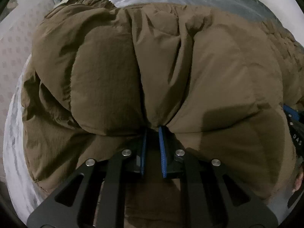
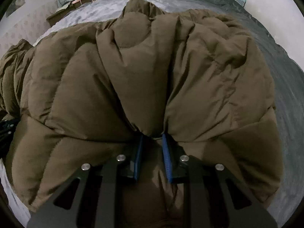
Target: Fold large clothes
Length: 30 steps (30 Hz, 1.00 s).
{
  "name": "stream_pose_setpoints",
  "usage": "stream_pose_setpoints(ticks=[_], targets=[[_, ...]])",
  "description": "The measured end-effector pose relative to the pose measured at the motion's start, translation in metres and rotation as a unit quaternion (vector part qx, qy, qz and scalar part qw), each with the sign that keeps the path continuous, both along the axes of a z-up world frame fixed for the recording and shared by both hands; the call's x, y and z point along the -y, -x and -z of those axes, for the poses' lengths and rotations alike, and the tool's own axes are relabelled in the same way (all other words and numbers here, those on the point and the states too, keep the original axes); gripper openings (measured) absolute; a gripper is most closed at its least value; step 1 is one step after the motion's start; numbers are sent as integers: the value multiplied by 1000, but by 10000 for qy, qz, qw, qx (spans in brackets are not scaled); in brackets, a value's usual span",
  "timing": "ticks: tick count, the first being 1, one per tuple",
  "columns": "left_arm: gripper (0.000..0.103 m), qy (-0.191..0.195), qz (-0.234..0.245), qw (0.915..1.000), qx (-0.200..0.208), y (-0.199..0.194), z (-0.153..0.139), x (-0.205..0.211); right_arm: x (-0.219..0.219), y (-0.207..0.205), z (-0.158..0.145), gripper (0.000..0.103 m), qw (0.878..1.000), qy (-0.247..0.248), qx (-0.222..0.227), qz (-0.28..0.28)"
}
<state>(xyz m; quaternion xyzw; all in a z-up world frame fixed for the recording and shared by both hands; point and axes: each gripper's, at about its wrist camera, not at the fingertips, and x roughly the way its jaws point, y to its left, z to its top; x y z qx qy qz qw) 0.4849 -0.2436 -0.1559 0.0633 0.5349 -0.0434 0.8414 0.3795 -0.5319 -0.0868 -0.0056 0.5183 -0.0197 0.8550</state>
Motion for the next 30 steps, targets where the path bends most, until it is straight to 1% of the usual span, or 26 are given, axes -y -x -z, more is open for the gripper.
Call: stream_pose_setpoints(ticks=[3, 5, 7, 8, 9, 10, 11, 12, 13, 14, 15, 16, 17, 19, 21, 22, 23, 26, 28, 30], targets=[[11, -8, 12, 10000, -24, 3, -4, -3, 0, 0, -4, 21, 10000, -34, -73, 52], [11, -46, 62, 10000, 2, 5, -10, -2, 1, 0, -12, 22, 9999, -126, -73, 89], [16, -95, 49, 9999, 21, 10, -17, 1, 5, 6, -20, 24, 9995, -294, -23, 99], [24, -75, 11, 10000, 25, 11, -20, 1, 7, 9, -23, 28, 9994, -340, -12, 105], [36, -23, -52, 10000, 35, 14, -24, 1, 10, 13, -28, 31, 9990, -431, 17, 134], [42, 24, -90, 9999, 68, 16, -30, 2, 12, 17, -33, 38, 9985, -528, 67, 142], [54, 28, -114, 9999, 105, 19, -35, 0, 14, 21, -40, 48, 9980, -603, 140, 129], [69, 1, -141, 9998, 162, 22, -39, 0, 15, 25, -44, 51, 9979, -603, 196, 119], [76, -31, -162, 9996, 250, 27, -44, 0, 16, 29, -50, 55, 9980, -565, 271, 97], [87, -44, -188, 9993, 326, 32, -48, -1, 16, 34, -56, 60, 9981, -512, 348, 71], [91, -20, -214, 9990, 385, 36, -52, -4, 17, 40, -64, 63, 9981, -412, 466, 39], [92, 7, -235, 9989, 406, 38, -55, -8, 17, 43, -69, 70, 9980, -352, 519, 31], [93, 53, -281, 9987, 411, 42, -58, -14, 18, 49, -75, 74, 9979, -263, 593, 12], [95, 184, -393, 9984, 371, 48, -60, -26, 20, 54, -80, 76, 9977, -167, 658, -2], [96, 280, -496, 9978, 338, 53, -59, -38, 27, 63, -82, 76, 9975, -79, 707, 35], [96, 326, -527, 9975, 341, 57, -59, -43, 30, 67, -83, 78, 9974, -51, 718, 60], [97, 331, -557, 9971, 389, 63, -61, -50, 36, 71, -84, 81, 9972, -23, 740, 79], [98, 172, -672, 9962, 530, 73, -59, -67, 51, 81, -85, 85, 9964, 149, 821, 131], [100, 228, -727, 9958, 516, 77, -56, -82, 66, 85, -86, 88, 9961, 225, 803, 272], [100, 290, -732, 9958, 458, 78, -53, -89, 84, 85, -86, 88, 9954, 162, 786, 526]])
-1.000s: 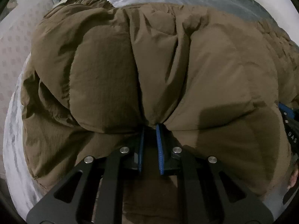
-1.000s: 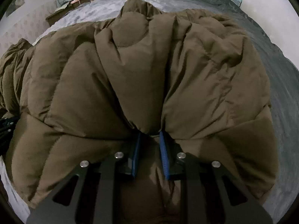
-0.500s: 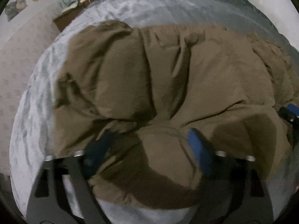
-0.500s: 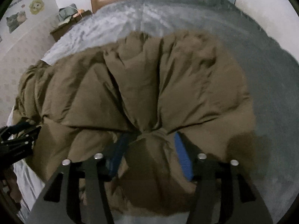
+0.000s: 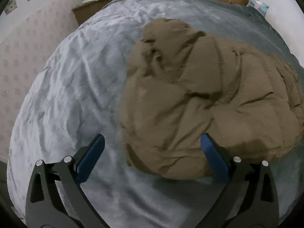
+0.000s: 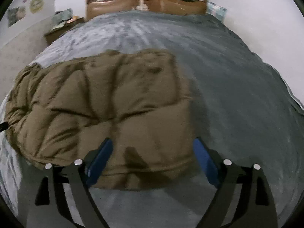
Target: Fold large clothes
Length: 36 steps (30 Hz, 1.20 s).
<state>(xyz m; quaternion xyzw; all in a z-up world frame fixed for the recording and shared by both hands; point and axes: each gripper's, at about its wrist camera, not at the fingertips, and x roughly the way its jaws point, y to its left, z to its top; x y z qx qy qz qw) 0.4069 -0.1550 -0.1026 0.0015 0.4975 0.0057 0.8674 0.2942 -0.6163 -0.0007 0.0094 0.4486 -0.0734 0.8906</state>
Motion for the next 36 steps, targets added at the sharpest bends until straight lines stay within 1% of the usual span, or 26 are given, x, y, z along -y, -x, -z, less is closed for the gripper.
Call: stream_pose_setpoints(ticks=[3, 5, 8, 10, 13, 17, 19, 24, 28, 30, 32, 33, 36], targets=[[100, 7, -52, 10000, -54, -1, 1, -7, 22, -3, 6, 88, 9993, -309, -61, 209], [100, 148, -85, 9998, -114, -3, 6, -11, 29, -6, 13, 90, 9985, -481, -152, 228], [100, 288, -98, 9995, -103, -6, 12, -13, 33, -11, 27, 90, 9977, -562, -280, 245], [100, 338, -66, 9993, -114, -5, 17, -13, 37, -12, 34, 91, 9967, -701, -253, 314], [100, 645, 13, 9976, -248, -15, 24, -17, 44, -11, 43, 96, 9941, -959, -231, 446], [100, 1059, 59, 9931, -510, -29, 41, -24, 52, -12, 55, 97, 9881, -1406, -262, 561], [100, 1131, 78, 9918, -589, -32, 49, -24, 51, -13, 57, 97, 9868, -1506, -254, 542], [100, 1106, 167, 9909, -751, -51, 66, -17, 42, -17, 60, 97, 9888, -1418, -253, 396], [100, 990, 206, 9920, -757, -53, 77, -10, 41, -19, 63, 98, 9887, -1426, -292, 362], [100, 957, 234, 9924, -736, -58, 78, -9, 40, -21, 69, 99, 9881, -1463, -377, 295], [100, 954, 263, 9923, -743, -60, 82, -7, 41, -21, 76, 101, 9863, -1580, -406, 231], [100, 959, 271, 9922, -748, -67, 81, -6, 42, -22, 80, 101, 9843, -1707, -412, 201], [100, 969, 291, 9920, -761, -71, 82, -4, 46, -25, 92, 101, 9764, -2101, -473, 166]])
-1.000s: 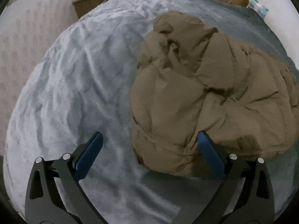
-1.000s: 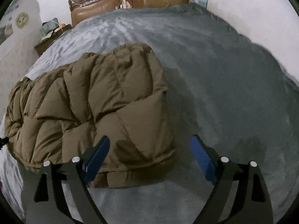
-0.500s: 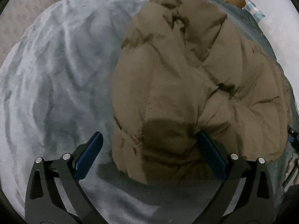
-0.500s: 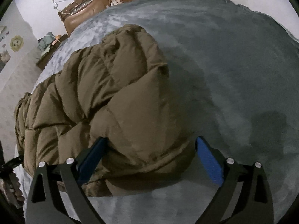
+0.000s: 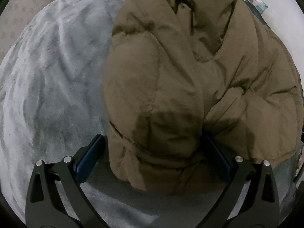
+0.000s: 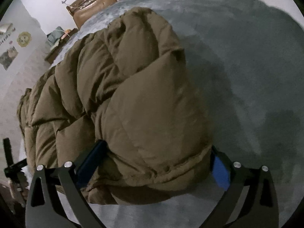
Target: Fold large clothes
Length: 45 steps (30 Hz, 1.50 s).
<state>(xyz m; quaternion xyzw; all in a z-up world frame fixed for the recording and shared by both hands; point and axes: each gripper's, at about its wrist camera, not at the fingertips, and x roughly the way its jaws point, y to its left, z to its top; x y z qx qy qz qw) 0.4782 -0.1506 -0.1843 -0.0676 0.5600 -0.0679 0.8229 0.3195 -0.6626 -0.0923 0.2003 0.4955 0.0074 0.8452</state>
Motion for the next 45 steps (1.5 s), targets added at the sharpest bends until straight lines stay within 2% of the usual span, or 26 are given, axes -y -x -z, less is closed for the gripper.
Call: stream_pose_setpoints(ticks=[2, 4, 10, 12, 18, 20, 24, 26, 27, 29, 33, 40, 45], targets=[[100, 7, -1, 10000, -12, 4, 1, -3, 2, -3, 8, 101, 9996, -283, -54, 17], [100, 10, -7, 10000, -13, 11, -4, -11, 2, -4, 13, 101, 9993, -364, -56, -6], [100, 45, -2, 10000, -11, 21, -4, -16, -16, -7, 14, 100, 9994, -155, -93, -297], [100, 57, -15, 10000, -19, 20, -4, -17, -22, -8, 13, 95, 9993, -115, -78, -349], [100, 169, -18, 9998, -69, 17, 1, -15, -38, -10, 4, 71, 9985, 6, -81, -536], [100, 309, 21, 9994, -133, 16, 2, -18, -45, -11, -1, 60, 9980, 156, -43, -605], [100, 541, 67, 9982, -251, 13, 7, -19, -71, -13, -13, 54, 9945, 736, 62, -738], [94, 575, 113, 9980, -253, 13, 7, -19, -76, -14, -15, 53, 9940, 804, 63, -741], [84, 654, 162, 9974, -247, 13, 6, -18, -79, -14, -16, 52, 9940, 808, 65, -736], [73, 730, 214, 9968, -243, 13, 2, -15, -81, -15, -17, 51, 9938, 826, 75, -738], [62, 491, 287, 9983, -153, 14, -2, -8, -86, -6, -19, 49, 9929, 932, 102, -734], [56, 322, 295, 9989, -166, 13, -6, -6, -82, 0, -22, 47, 9915, 1060, 130, -743], [54, 59, 323, 9994, -95, 15, -12, 7, -82, 8, -27, 46, 9905, 1158, 133, -727]])
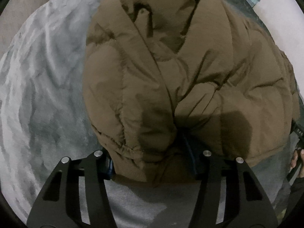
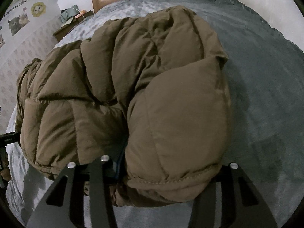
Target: Fold large clothes
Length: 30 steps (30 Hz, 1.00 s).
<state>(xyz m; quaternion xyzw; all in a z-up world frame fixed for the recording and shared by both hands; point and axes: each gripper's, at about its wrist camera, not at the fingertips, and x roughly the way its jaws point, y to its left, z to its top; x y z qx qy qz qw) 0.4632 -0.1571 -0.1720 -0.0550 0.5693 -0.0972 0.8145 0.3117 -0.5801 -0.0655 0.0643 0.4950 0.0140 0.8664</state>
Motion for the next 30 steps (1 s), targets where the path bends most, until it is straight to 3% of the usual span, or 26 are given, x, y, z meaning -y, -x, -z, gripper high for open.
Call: stream_pose_setpoints(ticks=[16, 19, 23, 30], targets=[[51, -168, 44, 9998, 22, -7, -7, 17, -9, 1, -2, 45, 9999, 138, -33, 50], [44, -232, 77, 9997, 67, -5, -8, 22, -12, 2, -3, 42, 9998, 187, 0, 61], [22, -443, 178, 9987, 178, 1, -19, 33, -18, 10, -17, 32, 9990, 358, 246, -43], [14, -628, 91, 9972, 401, 35, -45, 42, -30, 53, -69, 27, 9916, 833, 929, -334]])
